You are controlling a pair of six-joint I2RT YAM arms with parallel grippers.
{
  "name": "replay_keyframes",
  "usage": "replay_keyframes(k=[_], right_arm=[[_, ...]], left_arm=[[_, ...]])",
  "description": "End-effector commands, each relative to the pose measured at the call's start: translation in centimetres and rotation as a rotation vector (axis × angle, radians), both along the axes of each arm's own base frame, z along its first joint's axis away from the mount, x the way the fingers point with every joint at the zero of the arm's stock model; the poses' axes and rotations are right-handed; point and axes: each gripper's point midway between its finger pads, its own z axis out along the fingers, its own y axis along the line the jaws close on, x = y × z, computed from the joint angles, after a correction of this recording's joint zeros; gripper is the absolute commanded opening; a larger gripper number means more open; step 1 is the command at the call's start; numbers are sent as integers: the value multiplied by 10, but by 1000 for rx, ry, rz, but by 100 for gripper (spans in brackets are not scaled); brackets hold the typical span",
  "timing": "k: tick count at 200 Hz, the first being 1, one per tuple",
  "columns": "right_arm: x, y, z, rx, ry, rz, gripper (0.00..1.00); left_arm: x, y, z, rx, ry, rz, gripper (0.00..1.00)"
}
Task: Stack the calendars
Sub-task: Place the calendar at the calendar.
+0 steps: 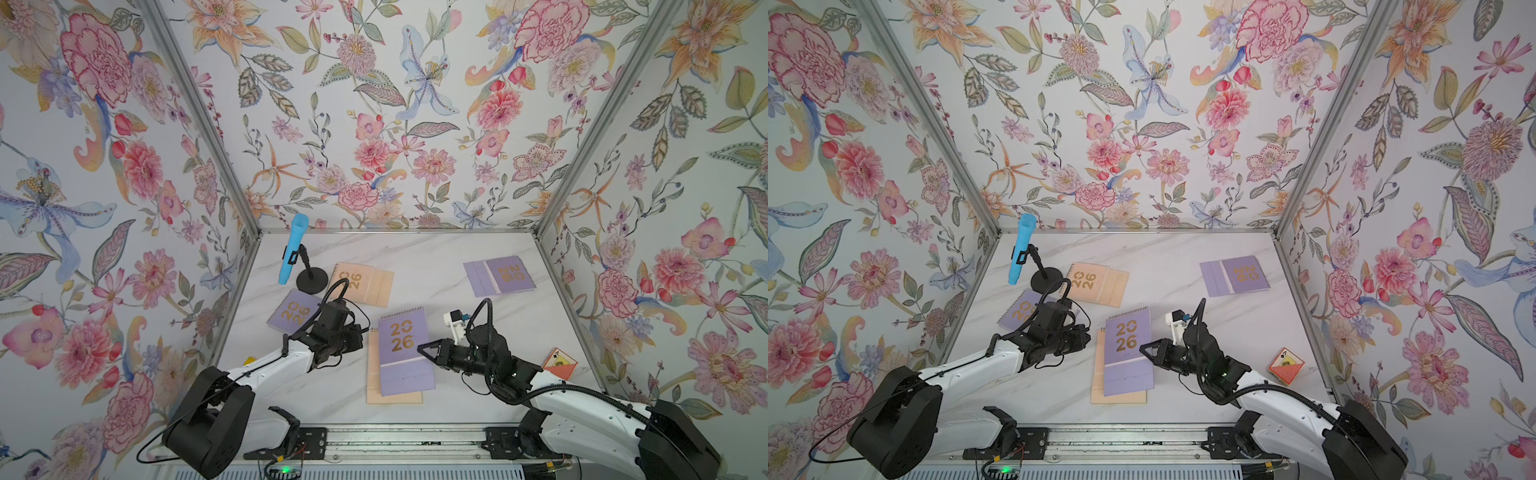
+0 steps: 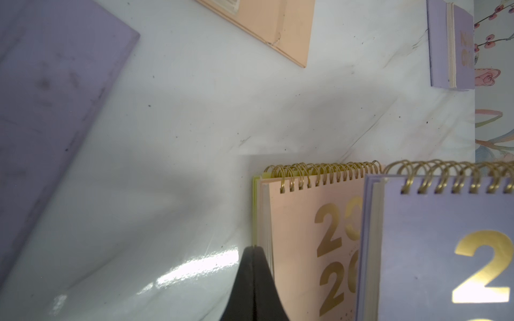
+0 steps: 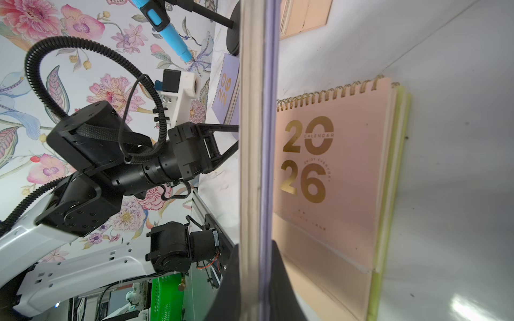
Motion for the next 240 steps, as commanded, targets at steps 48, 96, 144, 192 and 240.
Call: replay_keyframes(k=[48, 96, 144, 192, 240], right_arm=[[-2, 23, 11, 143, -22, -17, 0], [0, 30, 4, 154, -4, -22, 0], [0, 34, -7, 156, 22, -17, 0], [-1, 33, -20, 138, 49, -22, 4], [-2, 30, -34, 91, 69, -31, 24]], left_arm=[[-9, -9, -8, -21, 1, -11, 0], [-9, -13, -9, -23, 2, -18, 0], [-10, -14, -10, -24, 4, -20, 0], [-9, -14, -10, -25, 2, -17, 0], [-11, -14, -11, -23, 6, -18, 0]])
